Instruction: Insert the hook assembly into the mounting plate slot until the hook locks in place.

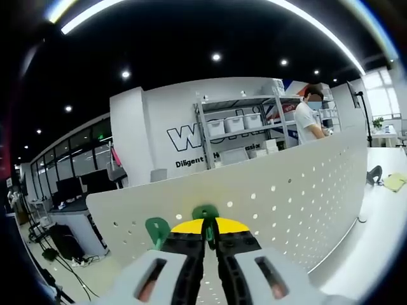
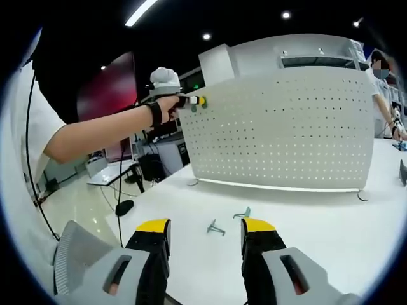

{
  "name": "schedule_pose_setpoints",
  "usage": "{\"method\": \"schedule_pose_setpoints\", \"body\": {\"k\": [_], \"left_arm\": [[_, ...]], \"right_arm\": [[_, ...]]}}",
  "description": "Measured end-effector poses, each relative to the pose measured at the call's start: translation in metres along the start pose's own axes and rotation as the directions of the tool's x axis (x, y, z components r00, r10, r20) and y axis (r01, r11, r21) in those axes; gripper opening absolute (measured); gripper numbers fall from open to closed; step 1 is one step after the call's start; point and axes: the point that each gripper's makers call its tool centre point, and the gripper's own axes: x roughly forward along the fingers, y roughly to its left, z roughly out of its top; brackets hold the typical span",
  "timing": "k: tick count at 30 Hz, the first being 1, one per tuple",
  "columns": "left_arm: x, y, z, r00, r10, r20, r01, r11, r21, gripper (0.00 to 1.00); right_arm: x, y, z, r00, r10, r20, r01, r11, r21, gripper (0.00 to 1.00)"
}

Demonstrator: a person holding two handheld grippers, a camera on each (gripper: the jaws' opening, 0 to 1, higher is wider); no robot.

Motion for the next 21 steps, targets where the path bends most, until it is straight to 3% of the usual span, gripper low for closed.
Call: {"method": "schedule_pose_setpoints", "body": {"k": [2, 6, 21], "left_arm": [[0.001, -0.004, 0.001, 1.000, -0.008, 0.007, 0.008, 0.999, 0.043, 0.12], [-0.003, -0.003, 0.001, 1.000, -0.012, 0.007, 0.012, 1.000, 0.010, 0.12], [-0.029, -0.014, 0.008, 0.999, -0.045, 0.025, 0.043, 0.996, 0.079, 0.20]], "right_arm": [[0.001, 0.000, -0.001, 1.000, 0.001, -0.002, -0.001, 1.000, 0.000, 0.45], [0.003, 0.002, 0.000, 1.000, 0.009, -0.004, -0.009, 1.000, -0.005, 0.45], [0.004, 0.002, 0.002, 0.999, 0.034, -0.004, -0.034, 0.999, -0.012, 0.44]]}}
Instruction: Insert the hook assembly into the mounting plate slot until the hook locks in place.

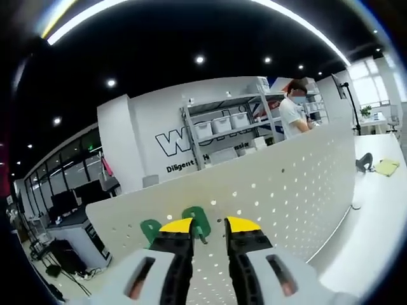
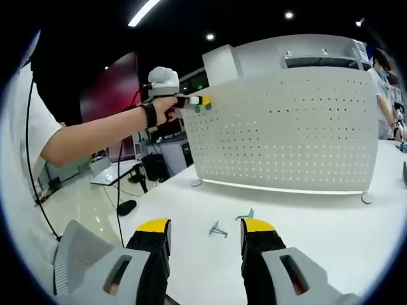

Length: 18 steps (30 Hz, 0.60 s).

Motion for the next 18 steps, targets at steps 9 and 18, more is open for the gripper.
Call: {"method": "schedule_pose_setpoints", "body": {"k": [9, 18], "left_arm": [[-0.026, -0.004, 0.004, 1.000, 0.016, 0.005, -0.016, 1.000, 0.002, 0.22], [-0.058, -0.011, -0.007, 1.000, 0.022, -0.020, -0.022, 1.000, -0.017, 0.22]], "right_arm": [[-0.002, 0.000, 0.004, 1.000, 0.016, 0.015, -0.016, 1.000, -0.014, 0.44], [-0.005, 0.007, 0.002, 0.998, 0.064, 0.013, -0.064, 0.998, -0.016, 0.43]]}}
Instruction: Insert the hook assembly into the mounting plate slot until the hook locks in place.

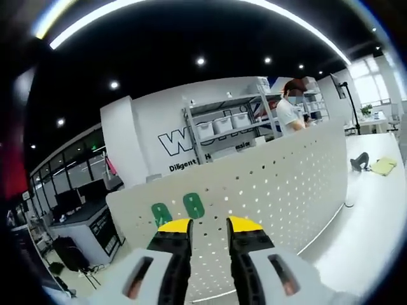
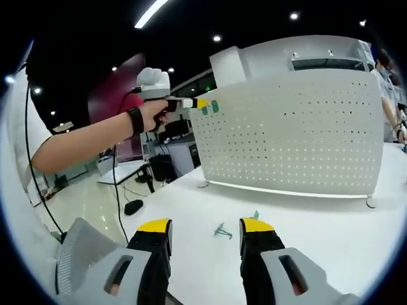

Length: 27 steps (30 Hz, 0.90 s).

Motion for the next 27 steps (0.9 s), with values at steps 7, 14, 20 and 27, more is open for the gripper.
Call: {"method": "schedule_pose_setpoints", "body": {"k": [7, 14, 20, 27], "left_arm": [[-0.023, -0.013, -0.015, 0.999, -0.005, -0.037, 0.004, 1.000, -0.023, 0.23], [-0.038, -0.031, -0.031, 0.998, -0.022, -0.063, 0.020, 0.999, -0.032, 0.23], [-0.046, -0.050, -0.050, 0.993, -0.052, -0.103, 0.048, 0.998, -0.040, 0.24], [-0.053, -0.069, -0.072, 0.988, -0.088, -0.128, 0.082, 0.995, -0.052, 0.25]], "right_arm": [[-0.001, 0.001, 0.000, 1.000, 0.024, 0.013, -0.024, 1.000, 0.001, 0.43], [-0.002, -0.001, -0.002, 0.999, 0.051, 0.018, -0.051, 0.999, -0.006, 0.42], [-0.002, -0.005, -0.002, 0.997, 0.068, 0.020, -0.068, 0.998, -0.001, 0.42], [-0.001, -0.008, -0.005, 0.996, 0.093, 0.009, -0.093, 0.996, 0.003, 0.42]]}}
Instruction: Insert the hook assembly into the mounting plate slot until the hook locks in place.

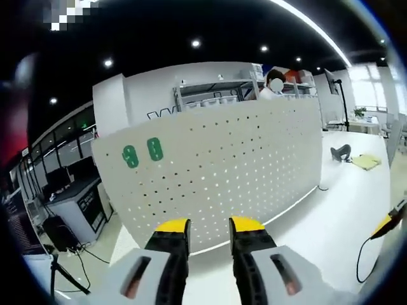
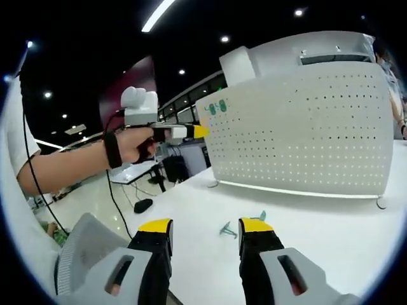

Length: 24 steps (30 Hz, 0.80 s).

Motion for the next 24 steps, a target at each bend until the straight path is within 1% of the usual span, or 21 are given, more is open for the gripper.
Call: {"method": "schedule_pose_setpoints", "body": {"k": [5, 9, 12, 16, 19, 22, 24], "left_arm": [[-0.006, -0.011, -0.019, 0.999, -0.030, -0.017, 0.030, 1.000, 0.000, 0.26], [-0.008, -0.019, -0.029, 0.998, -0.052, -0.027, 0.052, 0.999, 0.016, 0.27], [-0.008, -0.025, -0.036, 0.997, -0.076, -0.030, 0.076, 0.997, 0.010, 0.29], [-0.007, -0.036, -0.054, 0.992, -0.109, -0.067, 0.110, 0.994, 0.013, 0.29], [-0.007, -0.045, -0.067, 0.986, -0.147, -0.073, 0.147, 0.989, -0.010, 0.28], [-0.009, -0.053, -0.084, 0.979, -0.171, -0.108, 0.171, 0.985, -0.009, 0.29], [-0.010, -0.057, -0.092, 0.976, -0.186, -0.112, 0.186, 0.982, -0.012, 0.30]], "right_arm": [[0.001, -0.003, 0.001, 1.000, 0.014, -0.004, -0.014, 1.000, -0.002, 0.41], [0.002, -0.004, 0.002, 1.000, 0.017, -0.004, -0.017, 1.000, -0.005, 0.41], [0.001, -0.005, 0.000, 1.000, 0.018, -0.012, -0.018, 1.000, -0.003, 0.41], [0.000, -0.007, -0.001, 1.000, 0.011, -0.009, -0.011, 1.000, 0.007, 0.41], [-0.001, -0.011, -0.003, 1.000, 0.001, -0.014, -0.001, 1.000, 0.012, 0.41], [-0.003, -0.013, -0.005, 1.000, -0.008, -0.009, 0.008, 1.000, 0.022, 0.41], [-0.003, -0.015, -0.008, 1.000, -0.015, -0.019, 0.015, 1.000, 0.025, 0.41]]}}
